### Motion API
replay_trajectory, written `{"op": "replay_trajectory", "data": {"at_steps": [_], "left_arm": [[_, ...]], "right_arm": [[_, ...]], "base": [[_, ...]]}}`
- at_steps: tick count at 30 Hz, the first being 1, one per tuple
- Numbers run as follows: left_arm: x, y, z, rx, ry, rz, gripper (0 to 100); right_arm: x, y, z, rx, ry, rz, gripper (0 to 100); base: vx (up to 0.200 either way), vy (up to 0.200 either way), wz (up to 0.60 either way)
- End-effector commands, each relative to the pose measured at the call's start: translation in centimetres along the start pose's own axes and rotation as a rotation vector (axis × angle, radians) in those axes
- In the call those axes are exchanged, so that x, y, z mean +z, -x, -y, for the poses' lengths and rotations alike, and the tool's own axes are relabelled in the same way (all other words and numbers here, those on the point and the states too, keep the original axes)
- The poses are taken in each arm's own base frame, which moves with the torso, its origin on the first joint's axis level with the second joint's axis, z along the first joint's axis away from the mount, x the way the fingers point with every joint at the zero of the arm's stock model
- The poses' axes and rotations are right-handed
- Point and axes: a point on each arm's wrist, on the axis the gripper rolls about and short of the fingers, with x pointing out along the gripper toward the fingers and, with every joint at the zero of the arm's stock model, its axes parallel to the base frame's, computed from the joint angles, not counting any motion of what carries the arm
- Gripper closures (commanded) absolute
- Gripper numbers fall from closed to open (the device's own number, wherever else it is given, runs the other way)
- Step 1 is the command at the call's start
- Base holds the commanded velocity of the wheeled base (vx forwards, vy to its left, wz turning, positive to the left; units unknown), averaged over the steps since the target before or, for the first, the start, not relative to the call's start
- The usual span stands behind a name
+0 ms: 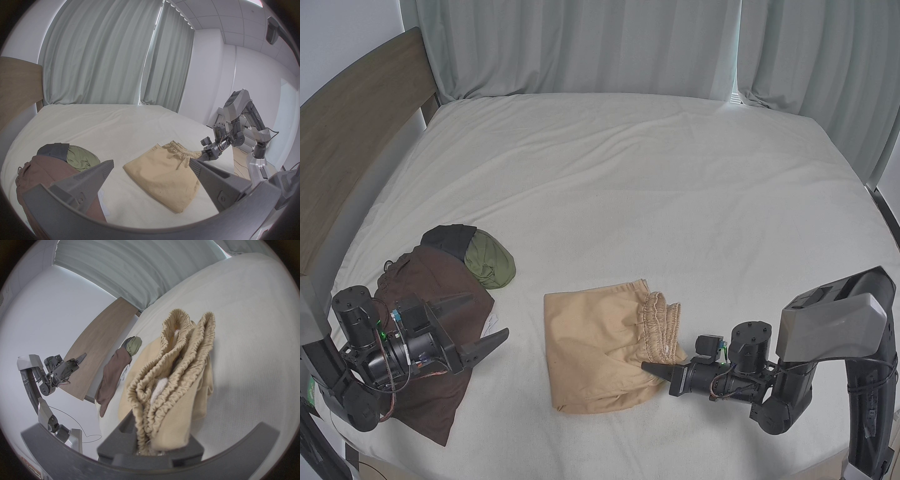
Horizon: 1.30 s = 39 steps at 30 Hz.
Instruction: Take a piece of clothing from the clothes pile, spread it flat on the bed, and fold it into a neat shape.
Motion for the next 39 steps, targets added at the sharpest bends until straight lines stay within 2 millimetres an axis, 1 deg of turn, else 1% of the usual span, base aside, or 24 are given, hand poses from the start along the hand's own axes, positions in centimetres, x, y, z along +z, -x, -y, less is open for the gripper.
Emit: {"op": "replay_trajectory", "data": {"at_steps": [1,6,11,19,34,39], "left_arm": [[0.3,0.1,0.1,0.000,-0.006,0.009,0],[0.0,0.3,0.2,-0.001,0.003,-0.002,0],[0.5,0.5,0.3,0.000,-0.009,0.014,0],[0.5,0.5,0.3,0.002,-0.011,0.016,0],[0.7,0.6,0.4,0.000,-0.016,0.022,0],[0.7,0.6,0.4,0.000,-0.016,0.022,0]], "right_arm": [[1.1,0.4,-1.1,0.027,0.020,0.034,100],[1.5,0.3,-1.3,0.035,0.032,0.047,100],[2.2,0.6,-2.4,0.067,0.051,0.067,100],[3.3,0.6,-4.1,0.121,0.083,0.099,100],[4.9,0.6,-5.9,0.197,0.123,0.147,100],[6.1,0.6,-6.6,0.234,0.144,0.182,100]], "base": [[0.000,0.000,0.00],[0.000,0.000,0.00],[0.000,0.000,0.00],[0.000,0.000,0.00],[0.000,0.000,0.00],[0.000,0.000,0.00]]}}
